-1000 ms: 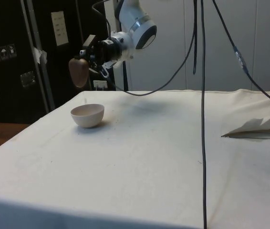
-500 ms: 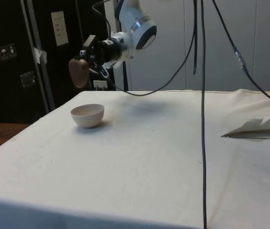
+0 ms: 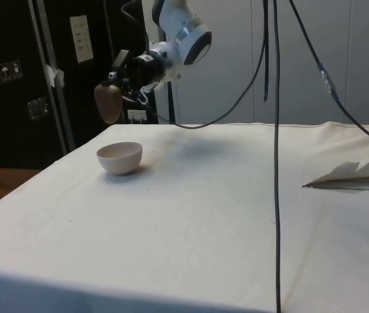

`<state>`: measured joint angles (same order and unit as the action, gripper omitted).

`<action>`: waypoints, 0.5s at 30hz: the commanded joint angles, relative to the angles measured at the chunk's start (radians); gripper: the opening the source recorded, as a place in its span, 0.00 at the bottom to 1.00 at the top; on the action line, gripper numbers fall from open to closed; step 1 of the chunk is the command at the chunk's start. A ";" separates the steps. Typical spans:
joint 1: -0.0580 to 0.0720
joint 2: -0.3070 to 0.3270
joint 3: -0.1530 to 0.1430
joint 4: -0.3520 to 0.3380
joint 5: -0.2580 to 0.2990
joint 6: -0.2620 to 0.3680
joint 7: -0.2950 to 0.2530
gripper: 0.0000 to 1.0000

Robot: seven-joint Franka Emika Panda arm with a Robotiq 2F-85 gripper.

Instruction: Pour the coffee beans from the cup into the bowl.

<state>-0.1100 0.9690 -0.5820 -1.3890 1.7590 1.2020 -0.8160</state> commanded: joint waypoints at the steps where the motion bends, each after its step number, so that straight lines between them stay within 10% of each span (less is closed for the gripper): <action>1: 0.014 -0.005 -0.012 -0.004 -0.010 0.015 0.007 0.00; 13: 0.063 -0.012 -0.070 -0.006 -0.046 0.016 0.004 0.00; 15: 0.056 -0.005 -0.066 0.001 -0.042 0.002 0.000 0.00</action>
<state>-0.0540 0.9640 -0.6480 -1.3880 1.7170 1.2040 -0.8160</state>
